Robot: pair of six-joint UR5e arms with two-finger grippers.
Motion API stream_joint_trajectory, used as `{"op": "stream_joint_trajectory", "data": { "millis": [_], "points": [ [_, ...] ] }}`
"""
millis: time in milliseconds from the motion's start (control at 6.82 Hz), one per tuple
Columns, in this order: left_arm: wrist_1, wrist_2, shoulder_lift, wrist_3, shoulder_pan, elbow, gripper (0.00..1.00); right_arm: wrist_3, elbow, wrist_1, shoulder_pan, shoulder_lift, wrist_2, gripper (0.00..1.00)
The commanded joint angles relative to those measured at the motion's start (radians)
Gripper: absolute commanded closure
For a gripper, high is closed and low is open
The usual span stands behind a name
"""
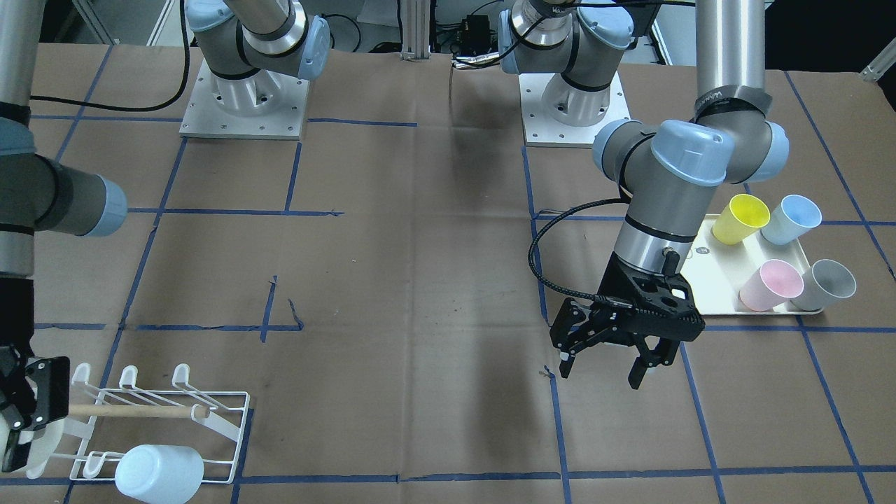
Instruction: Transfer IKEA cup to right arm and place on rack
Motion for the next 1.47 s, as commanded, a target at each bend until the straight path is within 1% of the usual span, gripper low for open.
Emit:
{"op": "stream_joint_trajectory", "data": {
  "millis": [0, 293, 440, 587, 1320],
  "points": [
    [-0.452, 0.102, 0.062, -0.066, -0.017, 0.121, 0.01, -0.018, -0.042, -0.072, -0.051, 0.083, 0.074, 0.95],
    [-0.922, 0.100, 0.117, -0.089, -0.015, 0.314, 0.01, -0.018, -0.032, -0.159, -0.051, 0.132, 0.081, 0.95],
    [-1.035, 0.095, 0.141, -0.089, -0.014, 0.361, 0.01, -0.018, -0.021, -0.198, -0.053, 0.153, 0.083, 0.95],
    [-1.056, 0.086, 0.186, -0.087, -0.012, 0.355, 0.01, -0.020, -0.025, -0.245, -0.053, 0.178, 0.081, 0.95],
    [-1.053, 0.100, 0.250, -0.094, -0.018, 0.272, 0.01, -0.020, 0.018, -0.276, -0.056, 0.206, 0.081, 0.94]
  ]
}}
